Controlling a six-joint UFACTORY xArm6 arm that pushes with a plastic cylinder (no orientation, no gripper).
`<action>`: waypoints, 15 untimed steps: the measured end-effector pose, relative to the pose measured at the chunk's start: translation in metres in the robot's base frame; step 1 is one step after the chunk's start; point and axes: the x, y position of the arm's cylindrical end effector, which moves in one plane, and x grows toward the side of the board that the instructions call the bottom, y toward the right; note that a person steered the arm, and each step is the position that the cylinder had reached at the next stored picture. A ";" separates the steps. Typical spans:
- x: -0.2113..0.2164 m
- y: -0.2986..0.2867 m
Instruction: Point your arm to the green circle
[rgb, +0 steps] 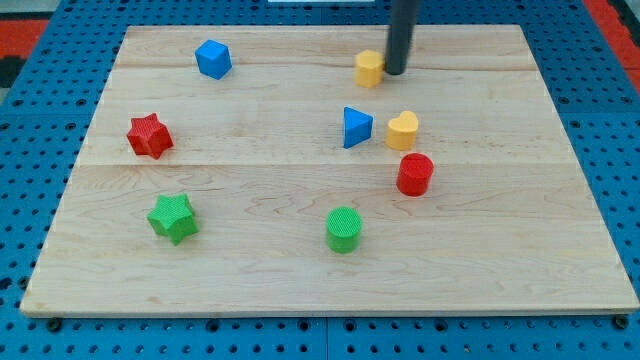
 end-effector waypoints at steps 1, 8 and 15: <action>0.000 -0.004; -0.092 -0.077; 0.272 0.031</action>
